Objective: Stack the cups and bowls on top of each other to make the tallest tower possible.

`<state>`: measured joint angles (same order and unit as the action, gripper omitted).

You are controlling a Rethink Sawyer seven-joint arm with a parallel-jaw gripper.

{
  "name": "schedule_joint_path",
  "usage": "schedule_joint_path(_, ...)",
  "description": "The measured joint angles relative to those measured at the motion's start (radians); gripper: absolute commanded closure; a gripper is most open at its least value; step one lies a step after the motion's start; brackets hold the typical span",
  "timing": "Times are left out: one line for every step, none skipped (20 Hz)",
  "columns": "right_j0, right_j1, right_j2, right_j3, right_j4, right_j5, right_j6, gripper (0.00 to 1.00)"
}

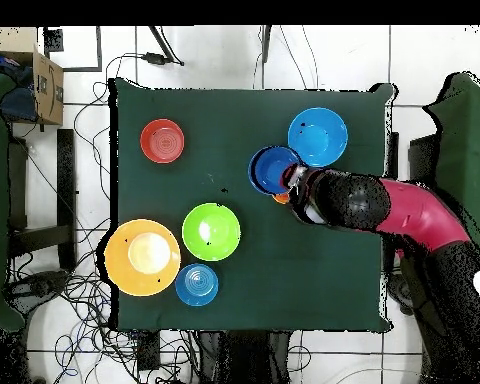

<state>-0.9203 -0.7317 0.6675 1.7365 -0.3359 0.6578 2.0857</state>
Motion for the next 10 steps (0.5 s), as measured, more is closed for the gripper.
schedule_joint_path(-0.004, 0.0, 0.004, 0.0, -0.001, 0.0, 0.0, 1.0)
schedule_joint_path(-0.006, 0.0, 0.006, 0.0, -0.001, 0.0, 0.0, 1.0)
schedule_joint_path(-0.012, 0.0, 0.014, 0.0, -0.002, 0.0, 0.0, 1.0)
schedule_joint_path(-0.015, 0.0, 0.018, 0.0, -0.002, 0.0, 0.0, 1.0)
schedule_joint_path(-0.017, 0.0, 0.021, 0.0, -0.003, 0.0, 0.0, 1.0)
schedule_joint_path(-0.02, 0.0, 0.026, 0.0, -0.003, 0.0, 0.0, 1.0)
schedule_joint_path(-0.023, 0.0, 0.029, 0.001, -0.003, 0.0, 0.0, 1.0)
schedule_joint_path(-0.026, 0.0, 0.033, 0.002, -0.004, 0.0, 0.0, 1.0)
schedule_joint_path(-0.029, 0.0, 0.036, 0.003, -0.006, 0.0, 0.0, 1.0)
schedule_joint_path(-0.031, 0.0, 0.038, 0.003, -0.007, 0.0, 0.0, 1.0)
